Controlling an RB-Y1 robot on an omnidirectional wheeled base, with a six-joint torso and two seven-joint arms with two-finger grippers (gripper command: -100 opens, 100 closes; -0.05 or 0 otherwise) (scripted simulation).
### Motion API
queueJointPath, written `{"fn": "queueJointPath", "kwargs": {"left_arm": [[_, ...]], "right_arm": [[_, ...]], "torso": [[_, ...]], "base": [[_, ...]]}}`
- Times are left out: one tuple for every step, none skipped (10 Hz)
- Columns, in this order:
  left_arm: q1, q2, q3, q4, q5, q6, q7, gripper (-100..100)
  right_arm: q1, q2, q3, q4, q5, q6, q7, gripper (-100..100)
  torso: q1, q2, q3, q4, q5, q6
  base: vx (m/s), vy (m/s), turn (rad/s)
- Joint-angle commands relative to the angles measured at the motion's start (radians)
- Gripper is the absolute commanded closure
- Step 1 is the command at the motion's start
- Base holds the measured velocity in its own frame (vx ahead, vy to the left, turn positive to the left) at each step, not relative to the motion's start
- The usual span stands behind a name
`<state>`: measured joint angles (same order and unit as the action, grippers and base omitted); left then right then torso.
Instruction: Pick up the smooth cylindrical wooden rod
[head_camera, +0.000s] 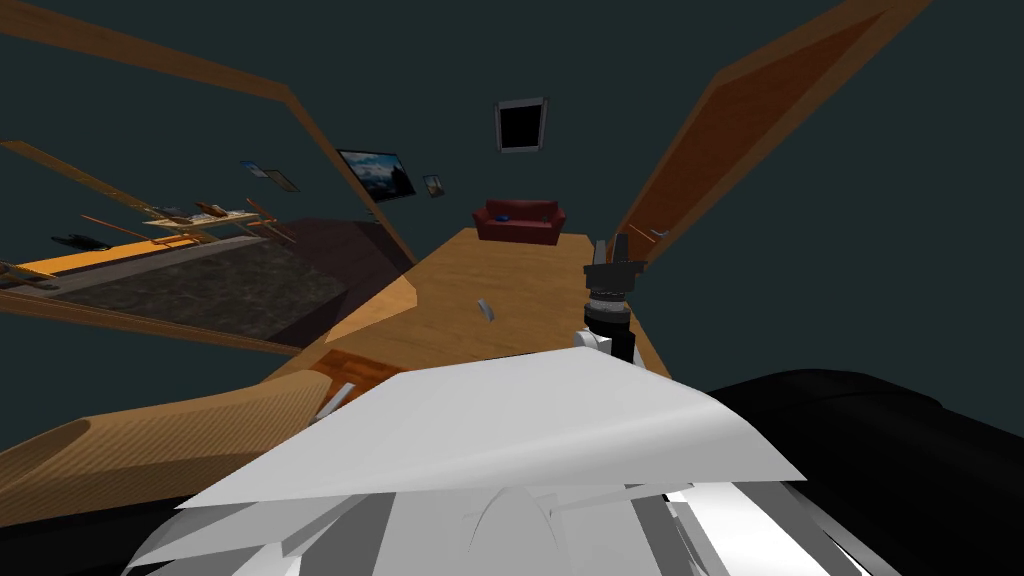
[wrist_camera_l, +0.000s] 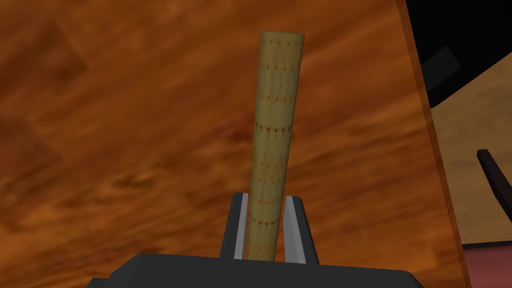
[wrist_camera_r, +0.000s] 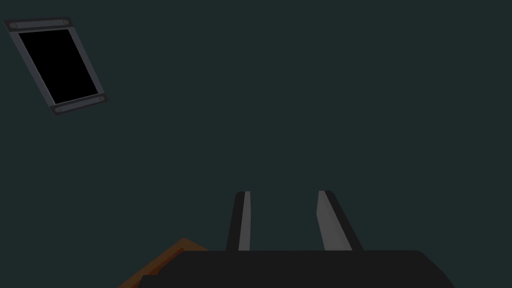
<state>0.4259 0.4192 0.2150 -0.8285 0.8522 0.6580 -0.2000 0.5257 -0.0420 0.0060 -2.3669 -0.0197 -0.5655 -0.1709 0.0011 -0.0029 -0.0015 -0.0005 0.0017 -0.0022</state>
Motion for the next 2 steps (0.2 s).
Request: {"fn": "queueJointPath", "kwargs": {"left_arm": [[0.000, 0.000, 0.000, 0.000, 0.000, 0.000, 0.000, 100], [0.001, 0.003, 0.001, -0.002, 0.002, 0.004, -0.002, 0]], "right_arm": [[0.000, 0.000, 0.000, 0.000, 0.000, 0.000, 0.000, 0], [0.000, 0.000, 0.000, 0.000, 0.000, 0.000, 0.000, 0]], "torso": [[0.000, 0.000, 0.000, 0.000, 0.000, 0.000], [0.001, 0.001, 0.000, 0.000, 0.001, 0.000]], "base": [[0.009, -0.024, 0.000], [0.000, 0.000, 0.000]]}}
